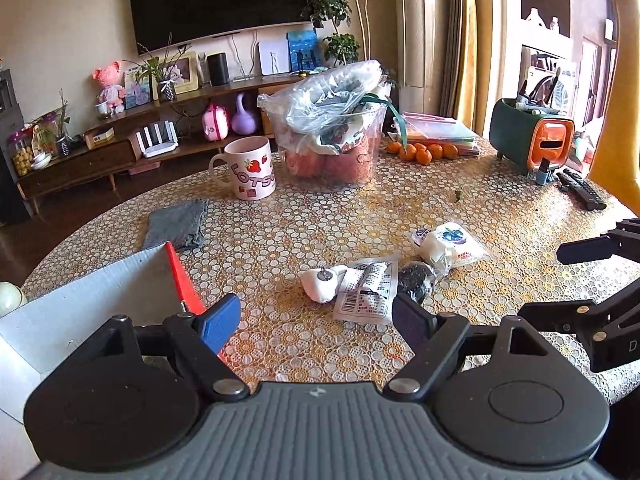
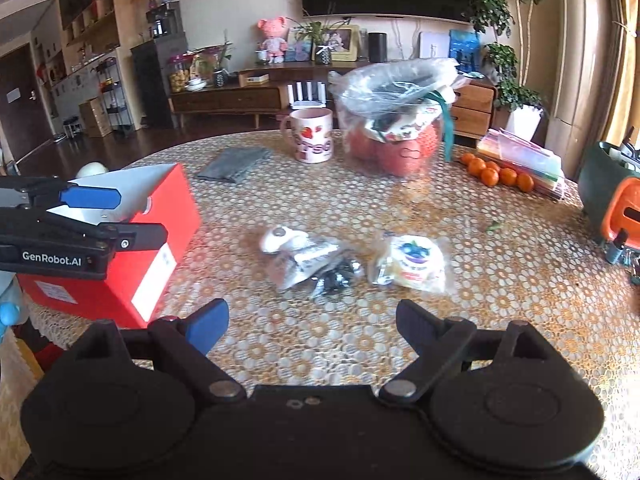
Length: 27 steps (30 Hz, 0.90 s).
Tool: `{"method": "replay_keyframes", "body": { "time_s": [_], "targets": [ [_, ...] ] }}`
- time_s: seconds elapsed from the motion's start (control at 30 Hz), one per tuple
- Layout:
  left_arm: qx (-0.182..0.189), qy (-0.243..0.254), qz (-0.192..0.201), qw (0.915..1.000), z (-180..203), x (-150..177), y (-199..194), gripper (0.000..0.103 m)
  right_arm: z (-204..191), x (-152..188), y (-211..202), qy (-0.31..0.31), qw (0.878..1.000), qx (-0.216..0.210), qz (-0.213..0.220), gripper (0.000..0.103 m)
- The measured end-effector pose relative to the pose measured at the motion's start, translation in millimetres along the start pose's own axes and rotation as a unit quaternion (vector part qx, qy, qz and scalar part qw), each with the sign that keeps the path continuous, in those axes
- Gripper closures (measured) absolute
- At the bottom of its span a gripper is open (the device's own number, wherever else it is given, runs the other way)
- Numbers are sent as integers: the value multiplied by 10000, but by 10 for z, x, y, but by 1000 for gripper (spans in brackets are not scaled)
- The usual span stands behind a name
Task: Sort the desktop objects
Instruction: 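Withdraw both grippers from the box back toward the table items, then reach the left gripper to the white earbud-like object while the right reaches the blueberry snack bag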
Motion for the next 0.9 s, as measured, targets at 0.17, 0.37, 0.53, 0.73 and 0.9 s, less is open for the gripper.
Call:
{"method": "replay_keyframes", "body": {
  "time_s": [0.17, 0.37, 0.53, 0.73, 0.9],
  "targets": [
    [18, -56, -221, 9997, 43, -170, 345, 18, 253, -16, 130, 72, 9998, 194, -55, 12],
    [-27, -213, -523, 9984, 20, -312, 756, 14, 537, -63, 336, 150, 9990, 402, -112, 12],
    [-160, -357, -788, 9961, -41, -360, 1084, 14, 723, -121, 538, 243, 9981, 536, -159, 12],
    [-240, -536, -1006, 9932, -103, -389, 1396, 2, 831, -196, 764, 279, 9974, 626, -198, 12],
    [-288, -591, -1178, 9909, -125, -374, 1610, 2, 909, -272, 933, 322, 9967, 722, -200, 12]
  ]
}}
Point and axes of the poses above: each gripper's, at about its wrist camera, not at the fingertips, and y roughly the way its jaws point, z to its right, x to its underside, the point moved 4 cm from there along y, roughly the way its jaws point, and after that the axes turned 1 degree about -y, right-handed, at the moved point
